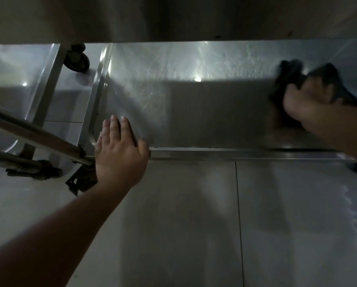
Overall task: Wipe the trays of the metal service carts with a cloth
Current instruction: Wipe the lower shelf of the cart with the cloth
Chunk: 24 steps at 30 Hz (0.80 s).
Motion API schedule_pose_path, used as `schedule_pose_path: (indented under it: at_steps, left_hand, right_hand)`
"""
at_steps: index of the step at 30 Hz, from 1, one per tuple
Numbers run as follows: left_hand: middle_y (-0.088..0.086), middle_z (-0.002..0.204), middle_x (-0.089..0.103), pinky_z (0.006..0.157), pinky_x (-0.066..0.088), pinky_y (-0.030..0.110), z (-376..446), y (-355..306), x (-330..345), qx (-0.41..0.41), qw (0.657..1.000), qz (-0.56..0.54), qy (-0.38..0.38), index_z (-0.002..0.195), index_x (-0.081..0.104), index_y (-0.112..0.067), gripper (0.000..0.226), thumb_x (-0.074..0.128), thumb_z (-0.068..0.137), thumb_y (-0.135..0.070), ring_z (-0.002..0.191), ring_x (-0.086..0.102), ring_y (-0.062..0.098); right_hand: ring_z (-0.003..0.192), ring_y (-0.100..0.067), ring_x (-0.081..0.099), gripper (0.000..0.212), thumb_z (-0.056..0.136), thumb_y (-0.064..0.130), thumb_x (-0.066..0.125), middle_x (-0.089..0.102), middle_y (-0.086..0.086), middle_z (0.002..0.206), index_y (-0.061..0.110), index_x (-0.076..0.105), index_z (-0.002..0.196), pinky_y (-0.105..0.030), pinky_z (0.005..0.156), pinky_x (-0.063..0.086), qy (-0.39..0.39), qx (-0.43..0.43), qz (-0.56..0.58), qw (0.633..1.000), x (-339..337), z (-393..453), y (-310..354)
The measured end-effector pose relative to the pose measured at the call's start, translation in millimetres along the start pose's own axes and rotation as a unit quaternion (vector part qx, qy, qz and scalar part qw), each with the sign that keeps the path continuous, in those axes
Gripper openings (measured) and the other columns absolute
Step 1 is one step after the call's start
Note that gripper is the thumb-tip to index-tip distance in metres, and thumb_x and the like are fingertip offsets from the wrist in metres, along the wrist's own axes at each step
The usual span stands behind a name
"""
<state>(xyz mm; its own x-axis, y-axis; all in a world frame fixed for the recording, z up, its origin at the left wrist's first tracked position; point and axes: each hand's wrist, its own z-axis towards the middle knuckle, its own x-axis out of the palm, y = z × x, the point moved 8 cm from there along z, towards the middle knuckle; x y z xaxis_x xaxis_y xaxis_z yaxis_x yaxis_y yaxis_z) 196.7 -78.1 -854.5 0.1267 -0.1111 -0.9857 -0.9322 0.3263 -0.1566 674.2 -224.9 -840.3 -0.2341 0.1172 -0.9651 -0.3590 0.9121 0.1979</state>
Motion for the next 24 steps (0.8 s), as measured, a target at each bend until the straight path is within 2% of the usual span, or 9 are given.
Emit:
schedule_pose_path:
  at_steps: [3,5,8,10,14,16,18,20,24]
  left_hand:
    - [0.01,0.177,0.0,0.13,0.001,0.042,-1,0,0,0.0,1.0,0.003,-0.003,0.169,0.004,-0.014,0.076,0.021,0.105,-0.052,0.163,-0.006,0.023]
    - [0.01,0.177,0.0,0.129,0.0,0.041,-1,0,0,0.003,1.0,0.002,-0.001,0.169,0.003,-0.015,0.077,0.02,0.105,-0.053,0.163,-0.006,0.023]
    - [0.01,0.177,0.0,0.129,-0.001,0.041,1,2,2,0.003,1.0,0.001,-0.004,0.169,0.004,-0.015,0.077,0.02,0.104,-0.053,0.163,-0.006,0.023]
    - [0.009,0.177,0.0,0.13,0.0,0.041,1,1,3,-0.005,1.0,0.0,-0.003,0.169,0.003,-0.016,0.077,0.019,0.103,-0.052,0.163,-0.006,0.022]
    - [0.008,0.178,0.001,0.13,0.003,0.043,1,3,3,-0.008,1.0,-0.002,-0.006,0.169,0.004,-0.018,0.076,0.02,0.103,-0.05,0.163,-0.005,0.022]
    - [0.008,0.177,0.001,0.129,0.002,0.041,-1,3,3,-0.003,1.0,-0.008,-0.007,0.169,0.004,-0.018,0.076,0.02,0.103,-0.05,0.163,-0.005,0.021]
    - [0.008,0.178,0.001,0.129,0.0,0.04,-1,3,2,-0.003,1.0,-0.009,-0.008,0.169,0.004,-0.018,0.075,0.021,0.103,-0.05,0.163,-0.005,0.021]
    - [0.007,0.178,0.001,0.13,0.0,0.04,0,3,2,-0.004,1.0,-0.01,-0.003,0.17,0.005,-0.017,0.075,0.021,0.103,-0.049,0.163,-0.005,0.021]
    - [0.007,0.178,0.001,0.13,0.0,0.041,0,4,1,-0.005,1.0,-0.007,0.0,0.17,0.005,-0.017,0.076,0.021,0.103,-0.048,0.163,-0.005,0.021]
  right_hand:
    - [0.162,-0.027,0.001,0.071,0.104,0.055,0.025,0.008,0.003,0.176,0.024,0.018,0.167,-0.057,0.128,-0.001,0.033,-0.098,-0.008,0.995,28,-37,123]
    - [0.162,-0.025,-0.001,0.069,0.106,0.056,0.023,0.006,0.006,0.176,0.027,0.017,0.168,-0.056,0.128,-0.003,0.057,-0.167,-0.023,0.984,47,-71,179]
    - [0.162,-0.021,-0.001,0.069,0.105,0.058,0.023,0.006,0.009,0.176,0.03,0.016,0.168,-0.053,0.128,-0.006,0.093,-0.343,-0.041,0.934,82,-152,248]
    - [0.162,-0.019,-0.001,0.069,0.105,0.06,0.022,0.008,0.011,0.176,0.032,0.015,0.168,-0.051,0.129,-0.008,0.104,-0.415,-0.056,0.902,95,-187,261]
    - [0.162,-0.015,-0.005,0.068,0.106,0.062,0.021,0.003,0.014,0.175,0.035,0.01,0.168,-0.048,0.129,-0.009,0.13,-0.469,-0.078,0.87,95,-205,241]
    - [0.161,-0.012,-0.005,0.07,0.104,0.066,0.019,0.003,0.017,0.175,0.037,0.009,0.167,-0.046,0.129,-0.008,0.133,-0.519,-0.1,0.839,89,-208,213]
    - [0.161,-0.009,-0.003,0.075,0.098,0.071,0.012,0.006,0.02,0.174,0.039,0.01,0.166,-0.044,0.129,-0.005,0.132,-0.541,-0.115,0.823,79,-201,180]
    - [0.161,-0.01,0.001,0.08,0.093,0.073,0.009,0.011,0.019,0.173,0.04,0.014,0.166,-0.045,0.13,-0.002,0.127,-0.519,-0.12,0.837,67,-179,143]
    - [0.161,-0.018,0.013,0.083,0.091,0.071,0.017,0.019,0.011,0.174,0.035,0.023,0.166,-0.047,0.127,0.007,0.088,-0.377,-0.104,0.916,32,-104,57]
